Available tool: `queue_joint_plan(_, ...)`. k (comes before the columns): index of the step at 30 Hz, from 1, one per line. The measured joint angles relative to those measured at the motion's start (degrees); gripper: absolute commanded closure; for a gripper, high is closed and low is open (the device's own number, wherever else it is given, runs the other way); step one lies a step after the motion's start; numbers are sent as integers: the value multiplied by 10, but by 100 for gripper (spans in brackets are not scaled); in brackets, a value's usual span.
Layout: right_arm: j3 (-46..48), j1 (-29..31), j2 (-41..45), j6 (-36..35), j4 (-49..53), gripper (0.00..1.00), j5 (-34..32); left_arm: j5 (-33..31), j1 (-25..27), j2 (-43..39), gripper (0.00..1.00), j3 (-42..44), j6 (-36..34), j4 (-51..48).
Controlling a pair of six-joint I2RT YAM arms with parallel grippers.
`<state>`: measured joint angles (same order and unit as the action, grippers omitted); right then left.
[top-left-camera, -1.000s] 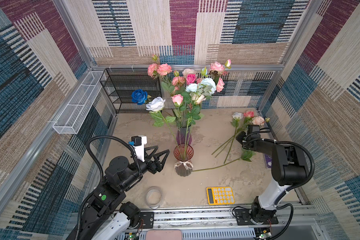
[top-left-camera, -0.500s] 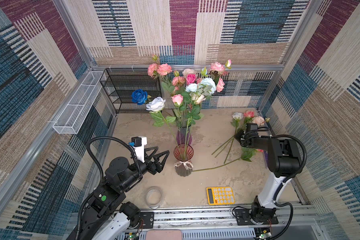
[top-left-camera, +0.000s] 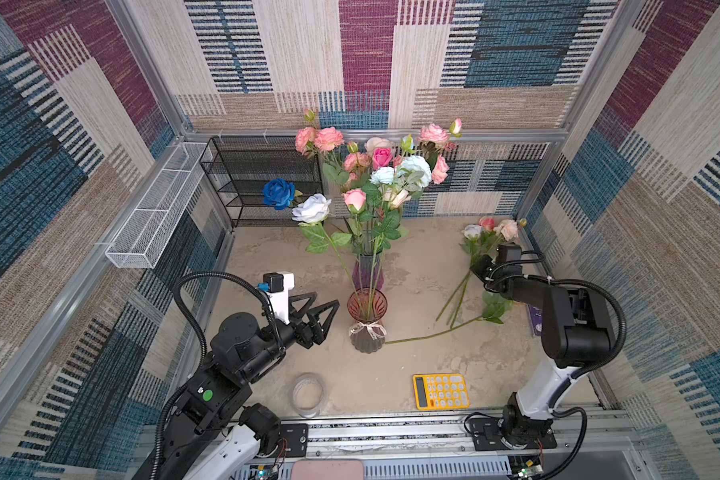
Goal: Arrange the flowers into the vase
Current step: 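Lift the peach roses upright with the right gripper, then carry the peach roses toward the vases while the left gripper reaches toward them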
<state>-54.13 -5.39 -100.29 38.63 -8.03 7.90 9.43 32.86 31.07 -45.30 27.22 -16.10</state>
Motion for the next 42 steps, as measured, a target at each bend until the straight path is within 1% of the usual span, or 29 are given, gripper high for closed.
queue_joint_plan(5,45,0,95,-2,-4,100,5,2,0,5,20,-9,0,0)
queue_joint_plan(9,94,7,208,-2,-3,100,6,15,0,10,20,-26,0,-4)
queue_joint_plan(13,129,38,342,-9,9,100,10,32,0,18,20,-45,-3,-7)
queue_joint_plan(16,139,66,427,-12,25,100,20,47,0,26,20,-63,-7,-13)
queue_joint_plan(21,142,108,553,-16,45,100,45,86,0,38,20,-97,-14,-17)
queue_joint_plan(24,130,127,604,-21,48,100,60,110,0,46,21,-116,-19,-17)
queue_joint_plan(28,103,150,626,-26,40,100,91,142,0,62,22,-140,-20,-17)
queue_joint_plan(31,71,174,623,-33,40,100,123,171,0,80,23,-163,-23,-13)
queue_joint_plan(35,28,214,608,-53,35,100,170,225,0,112,24,-195,-24,3)
queue_joint_plan(39,-3,274,581,-73,20,100,207,270,0,144,24,-219,-23,27)
queue_joint_plan(42,-20,340,555,-93,19,100,216,292,0,170,24,-240,-21,46)
